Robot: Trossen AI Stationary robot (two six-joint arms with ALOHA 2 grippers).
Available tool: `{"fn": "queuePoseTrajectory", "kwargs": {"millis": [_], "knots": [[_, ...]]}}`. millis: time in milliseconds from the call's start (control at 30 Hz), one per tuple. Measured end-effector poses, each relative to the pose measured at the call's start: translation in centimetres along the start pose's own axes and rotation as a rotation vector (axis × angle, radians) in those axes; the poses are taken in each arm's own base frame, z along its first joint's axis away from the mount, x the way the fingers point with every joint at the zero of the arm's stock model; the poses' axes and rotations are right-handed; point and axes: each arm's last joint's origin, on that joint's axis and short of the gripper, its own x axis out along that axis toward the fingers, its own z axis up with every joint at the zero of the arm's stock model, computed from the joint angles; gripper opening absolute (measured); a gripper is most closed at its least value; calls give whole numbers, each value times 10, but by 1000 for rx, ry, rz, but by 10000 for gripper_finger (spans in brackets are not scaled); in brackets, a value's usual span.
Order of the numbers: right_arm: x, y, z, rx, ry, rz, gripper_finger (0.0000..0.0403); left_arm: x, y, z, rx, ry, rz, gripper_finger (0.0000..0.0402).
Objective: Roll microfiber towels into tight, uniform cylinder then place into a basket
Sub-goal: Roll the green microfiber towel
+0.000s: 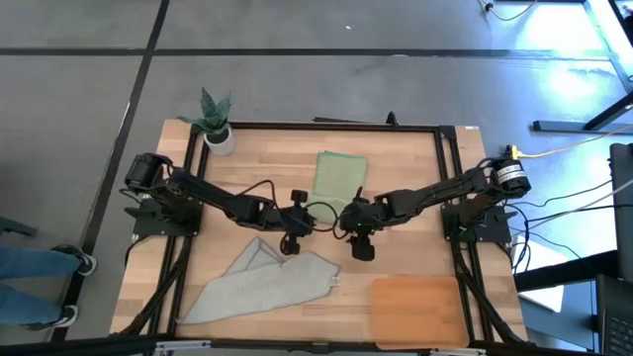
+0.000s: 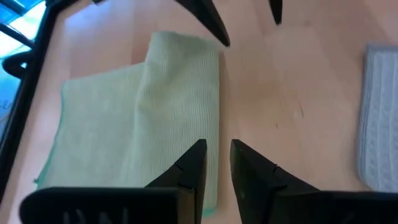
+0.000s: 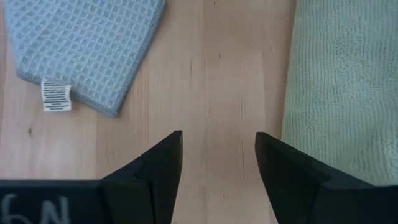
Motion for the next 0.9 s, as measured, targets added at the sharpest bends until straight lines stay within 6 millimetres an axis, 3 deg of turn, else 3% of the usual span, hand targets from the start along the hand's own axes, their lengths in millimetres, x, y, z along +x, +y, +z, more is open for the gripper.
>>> {"fn": "queuePoseTrajectory", "kwargs": {"millis": [233,900], "knots": [[0,0,0,0,0,0,201,0,1,0,-125,9,30,74],[0,0,0,-1,0,0,201,-1,-4,2,-149,-9,-5,74]]}}
